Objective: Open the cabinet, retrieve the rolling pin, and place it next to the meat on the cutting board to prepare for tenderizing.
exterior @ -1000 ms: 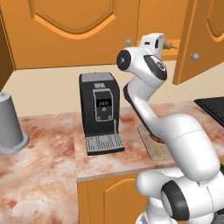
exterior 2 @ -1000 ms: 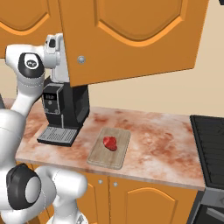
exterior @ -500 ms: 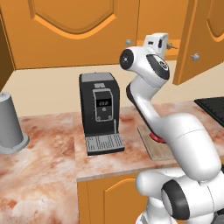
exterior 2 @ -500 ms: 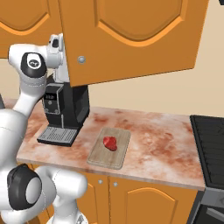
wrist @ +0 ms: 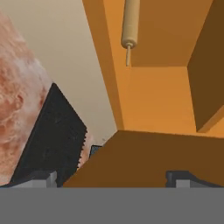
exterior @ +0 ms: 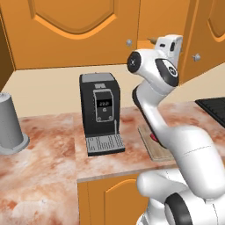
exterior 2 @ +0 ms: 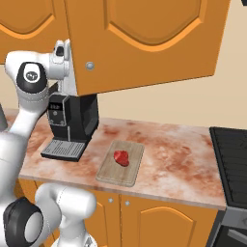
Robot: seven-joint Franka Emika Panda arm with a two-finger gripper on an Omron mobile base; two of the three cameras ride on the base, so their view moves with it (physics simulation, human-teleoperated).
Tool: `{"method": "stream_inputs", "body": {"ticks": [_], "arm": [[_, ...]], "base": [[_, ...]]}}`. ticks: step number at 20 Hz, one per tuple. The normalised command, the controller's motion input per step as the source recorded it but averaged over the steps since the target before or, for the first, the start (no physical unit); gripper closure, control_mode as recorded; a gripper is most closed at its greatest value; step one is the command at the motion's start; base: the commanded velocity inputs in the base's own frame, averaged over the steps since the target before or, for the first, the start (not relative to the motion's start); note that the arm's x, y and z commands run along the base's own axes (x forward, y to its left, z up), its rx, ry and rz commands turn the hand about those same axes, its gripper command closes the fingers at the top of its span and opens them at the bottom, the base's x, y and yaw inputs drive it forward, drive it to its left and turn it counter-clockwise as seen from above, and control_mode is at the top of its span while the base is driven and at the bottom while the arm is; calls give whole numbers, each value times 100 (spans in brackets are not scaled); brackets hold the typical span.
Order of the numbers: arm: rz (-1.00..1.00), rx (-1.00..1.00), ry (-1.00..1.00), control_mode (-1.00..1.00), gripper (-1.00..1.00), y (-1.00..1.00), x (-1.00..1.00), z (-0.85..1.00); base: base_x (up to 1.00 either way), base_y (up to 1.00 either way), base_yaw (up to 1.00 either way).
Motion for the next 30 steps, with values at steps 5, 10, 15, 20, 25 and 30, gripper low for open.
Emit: {"method": "stream_inputs", "body": {"ticks": [5, 10, 15, 20, 25, 30], "arm": [[-8, 0, -4, -100, -100, -52, -52, -1], [-7, 0, -8, -100, -100, -61, -54, 0], [-6, 0, -10, -100, -100, -58, -54, 0], [-7, 0, -7, -100, -100, -80, -53, -2], [-5, 1, -7, -100, -100, -80, -44, -5], [-3, 2, -7, -100, -100, -80, -33, -4]], "base": [[0, 0, 0], [0, 0, 0], [0, 0, 0], [0, 0, 0], [0, 0, 0], [0, 0, 0]]}}
